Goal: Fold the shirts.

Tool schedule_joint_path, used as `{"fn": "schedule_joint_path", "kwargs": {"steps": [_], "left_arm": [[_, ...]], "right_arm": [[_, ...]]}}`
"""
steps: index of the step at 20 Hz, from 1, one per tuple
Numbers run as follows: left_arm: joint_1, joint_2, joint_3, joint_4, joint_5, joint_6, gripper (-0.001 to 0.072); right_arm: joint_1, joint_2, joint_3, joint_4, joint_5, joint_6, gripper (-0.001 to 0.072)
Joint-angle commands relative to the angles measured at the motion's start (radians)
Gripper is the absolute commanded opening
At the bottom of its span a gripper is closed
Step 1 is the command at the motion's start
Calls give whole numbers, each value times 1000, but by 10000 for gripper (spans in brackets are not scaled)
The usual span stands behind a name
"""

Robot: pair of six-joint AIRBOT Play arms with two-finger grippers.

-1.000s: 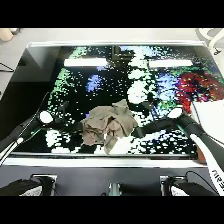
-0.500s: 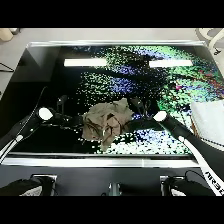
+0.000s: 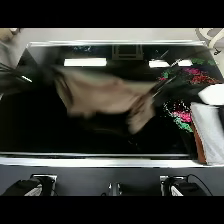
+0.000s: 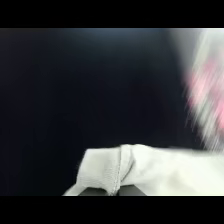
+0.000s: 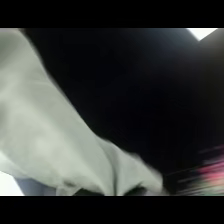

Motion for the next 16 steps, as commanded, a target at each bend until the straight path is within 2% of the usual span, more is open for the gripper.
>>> {"fn": "schedule_joint_path", "kwargs": {"steps": [1,3,6,9,10,11,13,16], "left_arm": [[72,144,320,27,1,15,29],[66,204,399,26,1,6,29],[64,263,400,36,-40,-3,29],[63,254,388,103,-220,-16,29],[63,243,368,124,-288,-57,30],[63,231,328,132,-360,-84,30],[63,215,205,132,-460,-91,30],[63,210,-97,132,-470,-91,32]], "right_arm": [[-84,220,246,-144,-50,-3,20],[-84,297,290,-106,-63,8,20],[-84,352,293,-129,-13,18,21],[-84,335,293,-166,190,90,22],[-84,311,290,-171,284,137,22],[-84,280,282,-166,370,167,21],[-84,192,257,-171,535,161,21],[-84,29,176,-136,542,85,23]]}}
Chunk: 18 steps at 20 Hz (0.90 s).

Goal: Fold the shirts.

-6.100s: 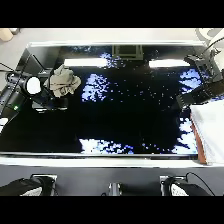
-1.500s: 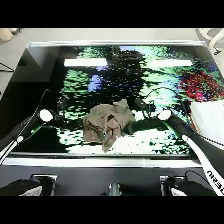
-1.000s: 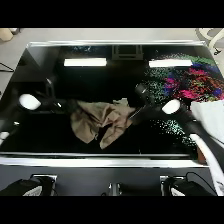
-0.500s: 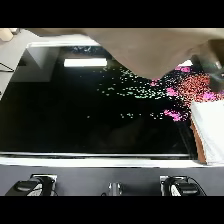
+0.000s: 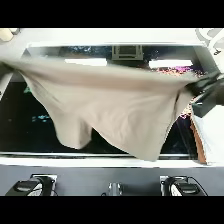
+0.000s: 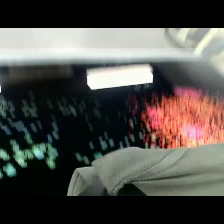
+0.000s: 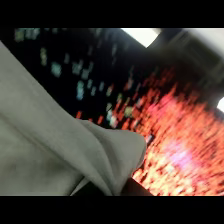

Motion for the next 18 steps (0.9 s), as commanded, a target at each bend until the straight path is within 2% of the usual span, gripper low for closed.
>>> {"fn": "schedule_joint_path", "kwargs": {"steps": [1,4,6,9,10,11,12,13,14,16,18], "left_arm": [[1,-21,-332,9,-75,-17,32],[4,-93,-609,-38,53,-17,32],[4,-179,-659,-81,135,-16,32],[4,-307,-615,-116,226,-16,32],[4,-350,-593,-115,247,-16,32],[4,-386,-571,-115,259,-15,32],[5,-418,-549,-115,262,-13,32],[5,-444,-524,-115,261,-2,32],[5,-457,-502,-115,261,15,32],[5,-459,-471,-112,258,61,32],[5,-457,-457,-113,251,82,33]], "right_arm": [[0,-192,-85,60,51,-64,23],[15,-447,-130,229,-117,-152,22],[61,-605,-130,337,-200,-194,22],[111,-747,-130,455,-335,-133,25],[120,-776,-130,471,-373,-100,65],[123,-792,-130,471,-402,-66,159],[121,-797,-130,469,-418,-41,327],[104,-794,-116,448,-402,-40,434],[73,-786,-89,406,-345,-40,463],[-16,-754,-29,283,-173,-26,616],[-123,-715,-15,149,26,19,632]]}}
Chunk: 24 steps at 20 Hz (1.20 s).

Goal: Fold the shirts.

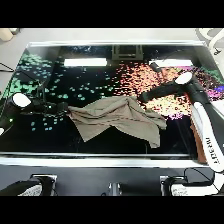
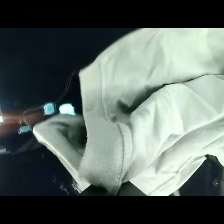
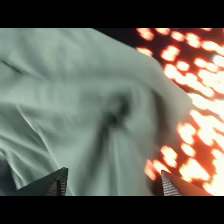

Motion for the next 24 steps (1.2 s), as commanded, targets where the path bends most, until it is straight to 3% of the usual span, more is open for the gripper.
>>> {"fn": "schedule_joint_path", "kwargs": {"steps": [1,2,4,7,10,15,16,17,18,21,24], "left_arm": [[1,-21,30,-2,5,57,33],[1,-21,30,-2,4,64,33],[0,-21,30,-3,3,63,33],[-1,-19,30,-15,-9,63,32],[-2,-15,30,-21,-45,63,32],[-2,0,30,-22,-46,64,32],[-2,3,30,-22,-47,64,32],[-2,8,30,-22,-46,64,32],[-1,17,31,-22,-46,64,32],[1,93,81,-21,-46,135,31],[1,220,272,28,-34,172,31]], "right_arm": [[-150,38,19,-227,330,107,629],[-178,59,-38,-275,420,157,581],[-175,142,-240,-316,441,125,574],[-167,244,-556,-280,233,133,676],[-167,243,-707,-167,108,128,676],[-167,242,-752,-27,-26,129,668],[-167,243,-752,-4,-43,128,569],[-167,243,-749,18,-61,121,367],[-167,244,-737,28,-59,104,35],[-167,288,-602,6,19,3,20],[-167,432,-294,-69,56,-55,19]]}}
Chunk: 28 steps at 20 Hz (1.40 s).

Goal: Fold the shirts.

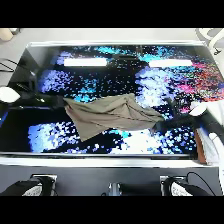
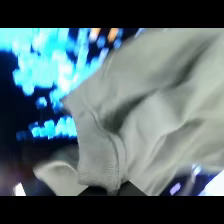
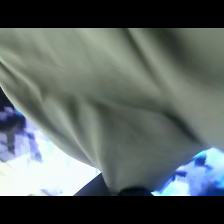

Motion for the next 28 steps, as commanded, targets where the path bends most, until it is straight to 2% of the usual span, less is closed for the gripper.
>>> {"fn": "schedule_joint_path", "kwargs": {"steps": [1,2,5,7,9,13,16,17,20,22,25,28], "left_arm": [[2,138,228,95,42,8,31],[2,179,325,156,79,-64,31],[1,293,592,381,217,-283,31],[1,357,678,475,246,-367,31],[1,410,682,481,224,-397,31],[-1,419,682,461,64,-391,32],[-1,420,682,473,51,-320,31],[-1,414,682,501,27,-321,31],[-1,366,627,555,-131,-320,32],[-1,316,510,570,-191,-264,32],[0,211,243,588,-168,-252,32],[0,45,45,571,-48,-253,32]], "right_arm": [[0,148,321,-77,5,-50,19],[0,209,446,-119,-47,-23,19],[0,385,731,-233,-256,-23,20],[0,488,809,-308,-328,39,20],[0,560,817,-333,-294,109,20],[0,579,817,-330,-126,116,20],[0,559,817,-362,-84,117,20],[0,541,817,-384,-49,117,20],[0,413,813,-407,156,117,20],[0,294,761,-406,231,112,20],[1,92,600,-374,167,109,20],[0,-119,524,-252,-23,109,21]]}}
